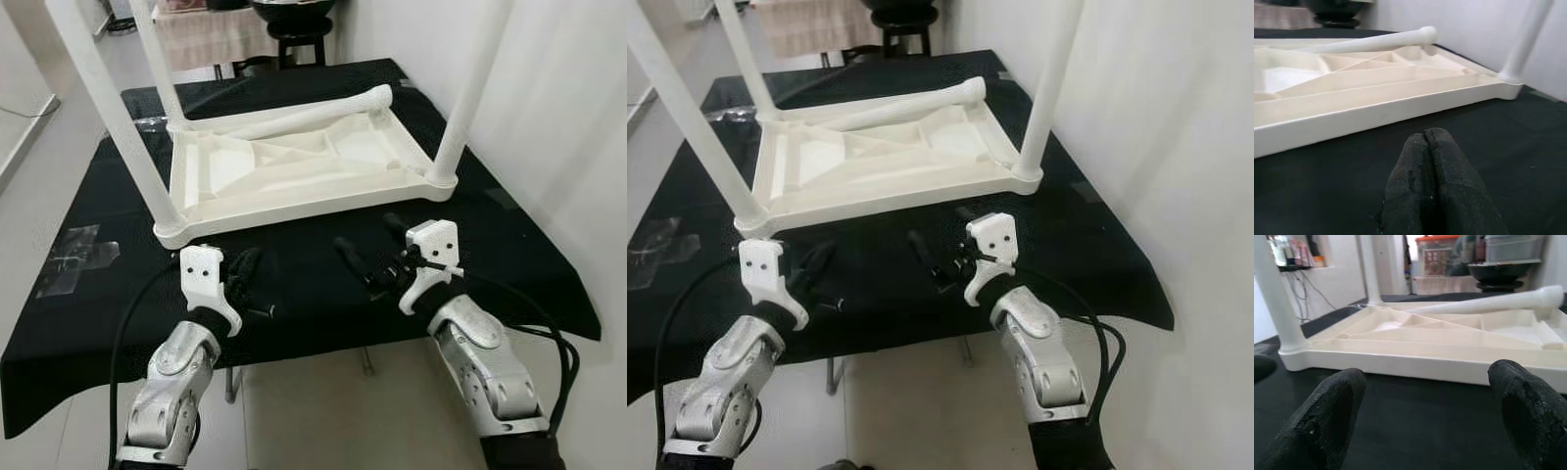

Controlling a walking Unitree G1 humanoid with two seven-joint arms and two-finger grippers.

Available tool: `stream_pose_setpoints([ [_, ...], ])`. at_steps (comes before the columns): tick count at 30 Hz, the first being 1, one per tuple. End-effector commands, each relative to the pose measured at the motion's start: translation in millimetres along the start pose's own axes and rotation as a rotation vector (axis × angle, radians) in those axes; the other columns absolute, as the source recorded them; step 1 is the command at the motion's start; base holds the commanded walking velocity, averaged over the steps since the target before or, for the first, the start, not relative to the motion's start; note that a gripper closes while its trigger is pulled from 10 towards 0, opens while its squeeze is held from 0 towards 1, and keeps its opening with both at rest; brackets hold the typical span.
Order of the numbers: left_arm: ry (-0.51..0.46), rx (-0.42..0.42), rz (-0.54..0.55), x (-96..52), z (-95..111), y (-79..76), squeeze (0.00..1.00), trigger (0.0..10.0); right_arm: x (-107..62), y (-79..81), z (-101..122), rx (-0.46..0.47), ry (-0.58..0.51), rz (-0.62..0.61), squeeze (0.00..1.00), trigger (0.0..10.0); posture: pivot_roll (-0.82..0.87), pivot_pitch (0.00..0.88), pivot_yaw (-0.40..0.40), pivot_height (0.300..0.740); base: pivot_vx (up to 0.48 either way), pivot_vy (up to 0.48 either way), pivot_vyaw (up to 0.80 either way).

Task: Building children table

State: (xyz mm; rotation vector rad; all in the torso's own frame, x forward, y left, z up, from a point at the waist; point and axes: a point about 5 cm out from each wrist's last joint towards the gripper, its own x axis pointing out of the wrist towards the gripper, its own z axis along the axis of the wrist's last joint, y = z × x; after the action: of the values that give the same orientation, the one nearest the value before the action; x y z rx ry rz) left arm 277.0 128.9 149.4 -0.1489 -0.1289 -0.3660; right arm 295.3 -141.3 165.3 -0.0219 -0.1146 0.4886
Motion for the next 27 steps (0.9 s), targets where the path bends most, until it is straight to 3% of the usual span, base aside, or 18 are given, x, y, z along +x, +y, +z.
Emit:
stream_pose_setpoints([
  [1,0.010,0.005,-0.002,-2.2,-2.0,2.5,0.00,10.0,0.4,0.0,-2.1,0.002,0.011,-0.003,0.00,10.0,-0.04,0.089,0.008,0.740,0.244,0.000,0.00],
  [11,0.000,0.016,-0.014,0.2,0.6,1.2,0.00,10.0,0.7,-1.3,-0.6,-0.021,0.001,-0.014,0.00,10.0,-0.02,0.087,0.016,0.740,0.263,0.000,0.00],
  [14,-0.004,0.020,-0.020,-0.6,1.5,0.4,0.00,10.0,-0.7,-3.7,-0.1,-0.054,-0.005,-0.023,0.00,10.0,-0.03,0.090,0.012,0.740,0.280,0.000,0.60],
  [18,-0.006,0.020,-0.021,-0.7,1.9,0.4,0.00,10.0,-0.1,-6.3,2.5,0.005,-0.028,-0.052,0.00,10.0,-0.02,0.092,0.013,0.740,0.296,0.000,0.67],
  [27,-0.007,0.031,-0.040,0.8,2.4,-2.7,0.00,10.0,2.1,-10.6,0.1,-0.037,0.007,-0.070,0.00,10.0,-0.03,0.091,0.013,0.740,0.298,0.000,0.00],
])
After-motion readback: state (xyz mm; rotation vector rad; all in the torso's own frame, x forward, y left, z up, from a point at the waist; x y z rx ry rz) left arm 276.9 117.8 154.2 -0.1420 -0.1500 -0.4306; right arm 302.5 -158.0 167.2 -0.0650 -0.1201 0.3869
